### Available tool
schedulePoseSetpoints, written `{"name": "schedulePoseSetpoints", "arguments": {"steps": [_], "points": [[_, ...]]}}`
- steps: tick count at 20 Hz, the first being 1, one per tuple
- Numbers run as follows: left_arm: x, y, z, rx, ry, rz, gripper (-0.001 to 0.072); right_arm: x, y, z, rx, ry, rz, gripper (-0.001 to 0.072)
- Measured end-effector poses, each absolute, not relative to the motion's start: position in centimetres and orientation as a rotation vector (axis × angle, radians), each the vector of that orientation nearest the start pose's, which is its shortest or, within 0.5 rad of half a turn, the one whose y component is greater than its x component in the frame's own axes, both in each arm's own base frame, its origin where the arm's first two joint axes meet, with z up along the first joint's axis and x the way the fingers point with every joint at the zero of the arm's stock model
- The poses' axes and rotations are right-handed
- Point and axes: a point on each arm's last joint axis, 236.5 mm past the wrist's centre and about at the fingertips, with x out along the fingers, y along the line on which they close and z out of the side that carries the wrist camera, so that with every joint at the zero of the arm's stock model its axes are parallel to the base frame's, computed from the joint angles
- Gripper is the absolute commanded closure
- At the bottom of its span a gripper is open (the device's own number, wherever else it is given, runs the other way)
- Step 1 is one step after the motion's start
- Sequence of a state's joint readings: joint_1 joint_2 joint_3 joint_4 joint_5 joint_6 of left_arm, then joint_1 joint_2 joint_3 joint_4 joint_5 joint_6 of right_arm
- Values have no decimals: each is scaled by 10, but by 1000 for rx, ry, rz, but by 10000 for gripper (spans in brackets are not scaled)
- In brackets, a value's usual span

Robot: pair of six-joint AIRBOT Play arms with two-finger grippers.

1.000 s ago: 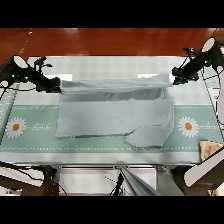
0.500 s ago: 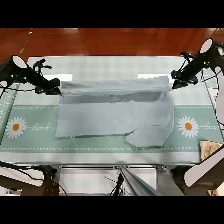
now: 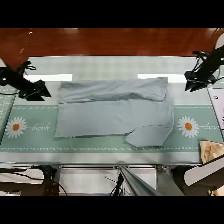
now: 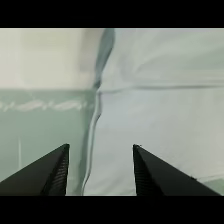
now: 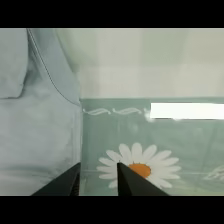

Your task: Fold the shirts.

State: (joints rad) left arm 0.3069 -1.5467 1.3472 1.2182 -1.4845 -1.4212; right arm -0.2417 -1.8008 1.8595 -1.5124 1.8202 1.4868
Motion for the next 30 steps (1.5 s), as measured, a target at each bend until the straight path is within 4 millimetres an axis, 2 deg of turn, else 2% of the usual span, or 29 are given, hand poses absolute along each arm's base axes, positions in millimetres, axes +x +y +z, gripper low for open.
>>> {"name": "schedulePoseSetpoints", "arguments": {"steps": [1, 3, 6, 9, 18, 19, 21, 22, 23, 26, 28, 30], "points": [[349, 36, -25, -468, 1587, -118, 205, 381, -94, 9, 207, 1751, -75, 205], [314, 42, -33, -508, 1622, -108, 204, 354, -108, 9, 274, 1765, -83, 200], [262, 33, -56, -597, 1682, -131, 167, 325, -104, -2, 432, 1718, -17, 205], [235, 14, -74, -680, 1698, -176, 167, 314, -101, -11, 505, 1623, 1, 205], [234, -26, -98, -748, 1658, -209, 171, 323, -91, -12, 546, 1456, 34, 205], [231, -34, -101, -761, 1674, -219, 216, 324, -90, -11, 552, 1448, 41, 205], [231, -41, -110, -772, 1688, -197, 565, 326, -86, -10, 565, 1436, 52, 206], [234, -42, -115, -776, 1681, -174, 662, 328, -85, -9, 571, 1430, 59, 205], [238, -44, -117, -789, 1668, -158, 682, 329, -84, -8, 577, 1425, 62, 205], [239, -48, -120, -806, 1674, -143, 683, 322, -87, -13, 554, 1450, 54, 205], [239, -49, -121, -810, 1674, -141, 683, 301, -94, -26, 549, 1507, 23, 205], [239, -50, -121, -804, 1675, -148, 683, 275, -89, -41, 608, 1555, 13, 206]]}}
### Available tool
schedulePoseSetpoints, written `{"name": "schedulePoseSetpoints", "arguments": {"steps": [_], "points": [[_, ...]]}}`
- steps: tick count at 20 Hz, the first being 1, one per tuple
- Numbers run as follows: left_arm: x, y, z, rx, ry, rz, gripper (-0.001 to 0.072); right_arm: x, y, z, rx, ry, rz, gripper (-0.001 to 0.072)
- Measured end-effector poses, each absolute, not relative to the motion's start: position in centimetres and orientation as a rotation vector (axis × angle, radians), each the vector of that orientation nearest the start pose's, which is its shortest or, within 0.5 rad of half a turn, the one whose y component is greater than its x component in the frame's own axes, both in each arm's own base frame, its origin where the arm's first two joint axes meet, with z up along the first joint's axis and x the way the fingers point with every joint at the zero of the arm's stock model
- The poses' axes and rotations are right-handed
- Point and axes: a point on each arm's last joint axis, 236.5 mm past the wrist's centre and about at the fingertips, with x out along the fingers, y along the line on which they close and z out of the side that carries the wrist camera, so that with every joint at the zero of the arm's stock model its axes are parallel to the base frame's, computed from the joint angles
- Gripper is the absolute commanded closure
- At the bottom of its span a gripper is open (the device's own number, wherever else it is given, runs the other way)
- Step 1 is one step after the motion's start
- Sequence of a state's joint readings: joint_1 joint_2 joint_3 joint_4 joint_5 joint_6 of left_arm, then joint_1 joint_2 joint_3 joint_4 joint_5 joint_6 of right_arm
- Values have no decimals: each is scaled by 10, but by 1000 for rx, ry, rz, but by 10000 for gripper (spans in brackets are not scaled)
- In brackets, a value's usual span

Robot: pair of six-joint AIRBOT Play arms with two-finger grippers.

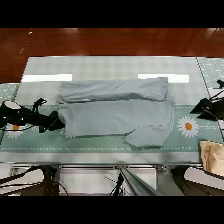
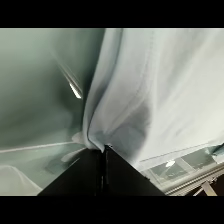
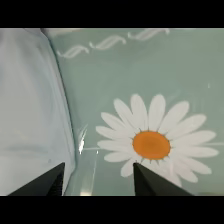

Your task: Fold the shirts.

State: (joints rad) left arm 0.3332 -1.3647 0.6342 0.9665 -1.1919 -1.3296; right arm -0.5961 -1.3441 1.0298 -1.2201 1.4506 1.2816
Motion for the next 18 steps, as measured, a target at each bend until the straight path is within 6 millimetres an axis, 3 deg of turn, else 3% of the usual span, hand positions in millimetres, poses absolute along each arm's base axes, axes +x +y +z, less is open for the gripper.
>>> {"name": "schedulePoseSetpoints", "arguments": {"steps": [3, 6, 11, 13, 14, 15, 16, 17, 18], "points": [[238, -50, -121, -792, 1674, -161, 683, 242, -61, -62, 715, 1584, 50, 205], [238, -50, -121, -784, 1673, -168, 683, 223, -35, -78, 752, 1585, 79, 205], [237, -50, -122, -776, 1674, -172, 683, 217, 5, -96, 746, 1572, 126, 210], [237, -50, -122, -773, 1674, -175, 683, 218, 18, -100, 753, 1566, 133, 246], [237, -50, -122, -772, 1673, -176, 683, 219, 24, -101, 759, 1564, 139, 289], [237, -50, -122, -770, 1673, -178, 683, 221, 30, -103, 759, 1558, 142, 443], [237, -50, -122, -770, 1673, -178, 683, 222, 32, -106, 741, 1555, 140, 648], [238, -49, -122, -769, 1672, -179, 683, 223, 34, -108, 726, 1553, 140, 699], [238, -49, -121, -764, 1671, -182, 683, 225, 36, -106, 726, 1550, 146, 699]]}}
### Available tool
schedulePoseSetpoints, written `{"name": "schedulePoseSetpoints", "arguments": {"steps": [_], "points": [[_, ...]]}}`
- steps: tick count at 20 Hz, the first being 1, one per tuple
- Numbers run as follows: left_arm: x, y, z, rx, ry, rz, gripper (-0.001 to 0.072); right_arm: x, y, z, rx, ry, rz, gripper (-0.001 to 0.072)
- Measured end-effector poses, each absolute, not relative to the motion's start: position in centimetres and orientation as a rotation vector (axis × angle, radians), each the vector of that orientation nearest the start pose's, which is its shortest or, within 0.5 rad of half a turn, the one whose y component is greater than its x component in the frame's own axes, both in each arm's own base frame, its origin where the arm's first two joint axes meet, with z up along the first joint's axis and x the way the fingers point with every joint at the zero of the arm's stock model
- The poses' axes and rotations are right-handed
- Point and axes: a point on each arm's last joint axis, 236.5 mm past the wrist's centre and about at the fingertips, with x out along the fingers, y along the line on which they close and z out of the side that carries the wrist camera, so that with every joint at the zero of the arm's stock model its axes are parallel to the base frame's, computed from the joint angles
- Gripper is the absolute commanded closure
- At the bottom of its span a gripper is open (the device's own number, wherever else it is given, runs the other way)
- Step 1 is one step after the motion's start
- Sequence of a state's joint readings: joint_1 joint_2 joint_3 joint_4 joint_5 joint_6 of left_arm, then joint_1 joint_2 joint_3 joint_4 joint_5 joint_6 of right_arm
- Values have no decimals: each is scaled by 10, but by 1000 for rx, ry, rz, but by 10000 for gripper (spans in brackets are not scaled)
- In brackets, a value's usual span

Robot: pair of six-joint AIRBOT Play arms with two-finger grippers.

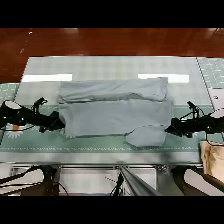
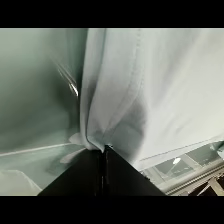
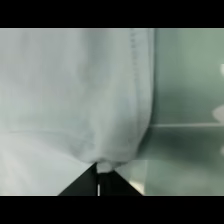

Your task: Fold the shirts.

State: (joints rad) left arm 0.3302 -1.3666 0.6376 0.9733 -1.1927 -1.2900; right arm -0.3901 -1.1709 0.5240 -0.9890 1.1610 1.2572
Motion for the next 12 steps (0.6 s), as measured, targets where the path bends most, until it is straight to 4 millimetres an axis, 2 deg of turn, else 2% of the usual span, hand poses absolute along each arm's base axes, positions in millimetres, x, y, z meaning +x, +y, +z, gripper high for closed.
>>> {"name": "schedulePoseSetpoints", "arguments": {"steps": [2, 5, 8, 10, 12], "points": [[245, -45, -118, -739, 1654, -187, 683, 230, 40, -96, 706, 1540, 183, 699], [287, -21, -105, -642, 1513, -149, 683, 261, 35, -60, 637, 1439, 235, 701], [328, -21, -59, -639, 1381, -202, 683, 311, 30, -10, 612, 1256, 263, 701], [360, -19, -26, -634, 1272, -231, 684, 353, 29, 24, 611, 1103, 267, 701], [393, -22, 6, -620, 1147, -256, 683, 390, 29, 44, 601, 1000, 266, 701]]}}
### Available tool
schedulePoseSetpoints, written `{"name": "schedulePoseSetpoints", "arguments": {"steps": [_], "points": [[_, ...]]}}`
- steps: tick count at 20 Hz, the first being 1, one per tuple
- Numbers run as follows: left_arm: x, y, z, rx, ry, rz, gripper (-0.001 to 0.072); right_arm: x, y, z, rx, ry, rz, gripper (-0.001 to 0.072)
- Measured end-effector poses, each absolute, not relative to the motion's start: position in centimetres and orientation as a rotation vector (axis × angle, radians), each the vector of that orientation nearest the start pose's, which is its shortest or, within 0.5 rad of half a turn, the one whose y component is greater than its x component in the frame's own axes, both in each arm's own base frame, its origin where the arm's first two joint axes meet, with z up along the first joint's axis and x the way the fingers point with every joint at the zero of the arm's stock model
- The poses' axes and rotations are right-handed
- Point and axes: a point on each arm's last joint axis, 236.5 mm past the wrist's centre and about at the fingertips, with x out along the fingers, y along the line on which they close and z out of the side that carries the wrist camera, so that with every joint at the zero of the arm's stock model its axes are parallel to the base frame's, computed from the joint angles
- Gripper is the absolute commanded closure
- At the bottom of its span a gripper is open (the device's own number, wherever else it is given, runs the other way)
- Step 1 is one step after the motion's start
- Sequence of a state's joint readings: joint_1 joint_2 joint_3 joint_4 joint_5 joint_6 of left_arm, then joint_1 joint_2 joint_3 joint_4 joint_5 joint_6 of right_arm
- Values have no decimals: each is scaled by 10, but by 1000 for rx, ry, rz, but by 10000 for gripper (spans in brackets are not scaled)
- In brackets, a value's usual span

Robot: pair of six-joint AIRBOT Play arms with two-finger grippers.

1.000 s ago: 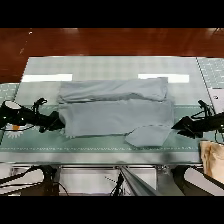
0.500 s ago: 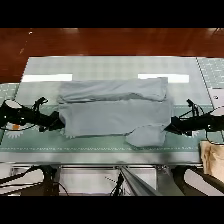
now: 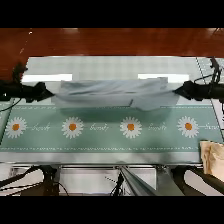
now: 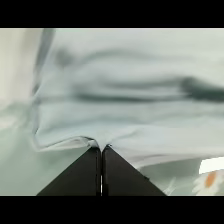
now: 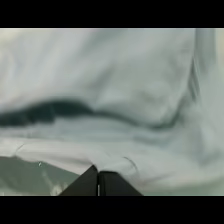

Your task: Fold the shirts.

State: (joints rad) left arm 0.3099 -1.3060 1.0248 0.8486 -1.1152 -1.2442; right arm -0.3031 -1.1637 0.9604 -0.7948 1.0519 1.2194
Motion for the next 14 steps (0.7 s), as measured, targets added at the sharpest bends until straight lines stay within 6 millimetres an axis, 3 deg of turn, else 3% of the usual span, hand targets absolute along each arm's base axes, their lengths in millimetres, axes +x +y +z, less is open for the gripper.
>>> {"name": "schedulePoseSetpoints", "arguments": {"steps": [3, 7, 10, 14], "points": [[426, -33, 25, -590, 1048, -281, 683, 445, 28, 49, 594, 912, 248, 701], [461, -49, 18, -564, 1008, -299, 683, 498, 35, 23, 596, 910, 244, 701], [487, -46, 5, -568, 991, -279, 683, 521, 29, -2, 605, 913, 205, 701], [504, -44, -26, -598, 1028, -254, 683, 524, 15, -38, 597, 974, 142, 699]]}}
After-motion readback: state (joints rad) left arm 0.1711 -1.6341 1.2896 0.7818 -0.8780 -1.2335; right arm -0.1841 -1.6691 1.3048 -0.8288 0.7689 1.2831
